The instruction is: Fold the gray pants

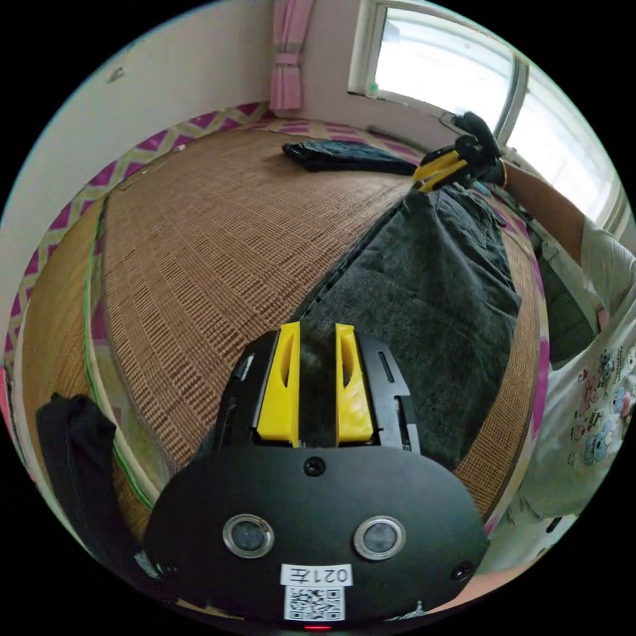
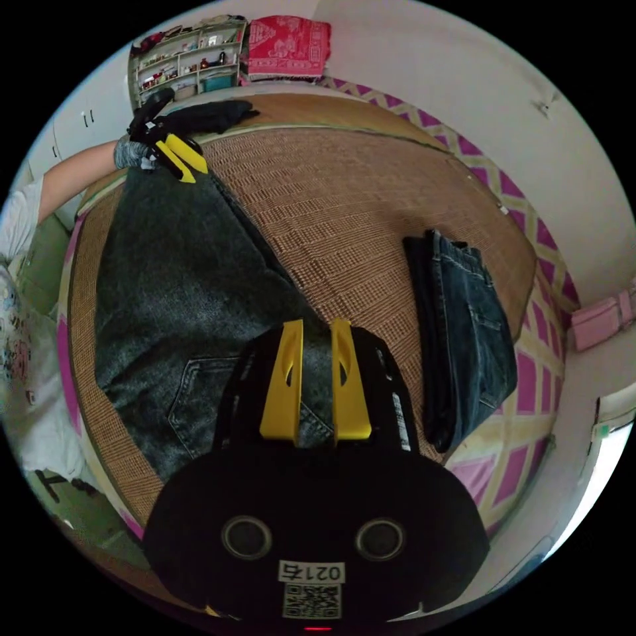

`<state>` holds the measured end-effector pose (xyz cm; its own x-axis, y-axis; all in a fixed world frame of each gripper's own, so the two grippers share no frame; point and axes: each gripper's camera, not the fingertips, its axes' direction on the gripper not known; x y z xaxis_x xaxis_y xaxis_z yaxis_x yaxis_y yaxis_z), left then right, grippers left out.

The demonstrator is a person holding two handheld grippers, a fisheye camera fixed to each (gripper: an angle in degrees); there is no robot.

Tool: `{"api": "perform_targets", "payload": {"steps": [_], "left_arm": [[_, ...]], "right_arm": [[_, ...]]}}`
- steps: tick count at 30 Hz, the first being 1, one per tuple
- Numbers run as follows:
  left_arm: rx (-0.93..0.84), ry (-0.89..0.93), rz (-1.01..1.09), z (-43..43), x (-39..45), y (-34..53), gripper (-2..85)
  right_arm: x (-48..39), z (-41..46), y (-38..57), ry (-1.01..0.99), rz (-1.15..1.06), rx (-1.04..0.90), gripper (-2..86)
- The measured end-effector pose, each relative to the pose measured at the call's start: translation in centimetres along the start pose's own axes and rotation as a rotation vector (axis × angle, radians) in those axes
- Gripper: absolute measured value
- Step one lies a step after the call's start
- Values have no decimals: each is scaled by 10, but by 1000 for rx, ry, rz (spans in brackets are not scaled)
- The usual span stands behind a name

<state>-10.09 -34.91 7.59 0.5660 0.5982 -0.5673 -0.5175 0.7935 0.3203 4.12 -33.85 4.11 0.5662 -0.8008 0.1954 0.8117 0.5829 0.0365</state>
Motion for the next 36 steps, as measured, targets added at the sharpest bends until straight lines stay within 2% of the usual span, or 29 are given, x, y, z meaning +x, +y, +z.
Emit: {"api": "perform_targets", "payload": {"steps": [2,7,12,18,24,26,28,31,34,36], "left_arm": [[-17,-13,29,9,5,-4,73],[10,-62,72,5,15,3,0],[12,-139,107,3,27,3,-9],[1,-118,9,9,12,2,-10],[61,-134,-22,-16,11,9,-9],[1,-166,-37,-2,9,9,-9],[10,-190,-68,0,7,9,-9],[23,-180,-120,-13,0,13,-9],[131,-216,-178,-53,-5,34,-9],[220,-207,-242,-86,-14,57,-9]], "right_arm": [[9,2,1,-37,12,-2,13],[27,-13,19,-104,58,135,-9],[29,-8,13,-55,73,135,-9],[28,23,1,18,151,67,7],[11,-16,15,-75,158,196,33],[-5,-5,13,-85,117,128,27],[-27,30,12,63,96,-46,9],[-25,11,23,131,234,-18,-5],[-11,-43,74,123,453,160,-7],[-11,-65,112,112,531,197,-7]]}}
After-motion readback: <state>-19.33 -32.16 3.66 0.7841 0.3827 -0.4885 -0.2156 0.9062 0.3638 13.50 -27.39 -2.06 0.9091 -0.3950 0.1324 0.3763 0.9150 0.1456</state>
